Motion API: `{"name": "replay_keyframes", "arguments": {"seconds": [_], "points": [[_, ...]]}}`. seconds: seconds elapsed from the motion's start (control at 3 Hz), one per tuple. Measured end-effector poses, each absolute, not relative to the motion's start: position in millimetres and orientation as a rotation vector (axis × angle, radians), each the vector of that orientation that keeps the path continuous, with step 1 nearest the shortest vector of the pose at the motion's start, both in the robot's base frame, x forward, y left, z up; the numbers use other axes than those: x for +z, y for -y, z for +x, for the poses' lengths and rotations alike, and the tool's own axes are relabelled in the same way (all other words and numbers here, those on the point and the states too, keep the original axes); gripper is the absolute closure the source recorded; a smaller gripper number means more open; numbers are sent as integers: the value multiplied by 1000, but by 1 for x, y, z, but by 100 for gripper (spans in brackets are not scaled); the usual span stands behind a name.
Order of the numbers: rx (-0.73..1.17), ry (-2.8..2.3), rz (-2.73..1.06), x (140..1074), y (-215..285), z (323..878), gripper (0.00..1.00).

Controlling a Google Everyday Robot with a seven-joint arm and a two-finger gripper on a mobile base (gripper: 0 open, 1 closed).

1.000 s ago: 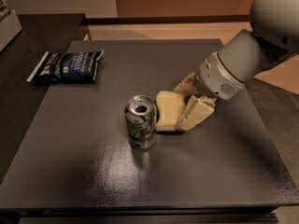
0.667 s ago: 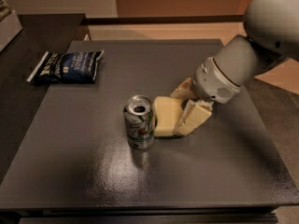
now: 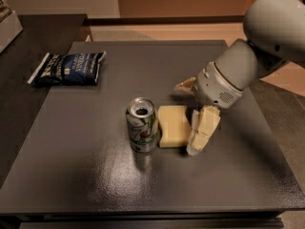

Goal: Move sponge near 7up can

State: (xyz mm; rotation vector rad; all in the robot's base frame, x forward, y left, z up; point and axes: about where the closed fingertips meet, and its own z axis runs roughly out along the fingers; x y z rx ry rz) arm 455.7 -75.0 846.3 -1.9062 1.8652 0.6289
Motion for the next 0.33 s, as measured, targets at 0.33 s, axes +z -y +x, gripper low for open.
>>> {"name": "replay_keyframes", "arguments": {"seconds": [0.33], "points": [[629, -1865, -1906, 846, 75, 456, 0]]}}
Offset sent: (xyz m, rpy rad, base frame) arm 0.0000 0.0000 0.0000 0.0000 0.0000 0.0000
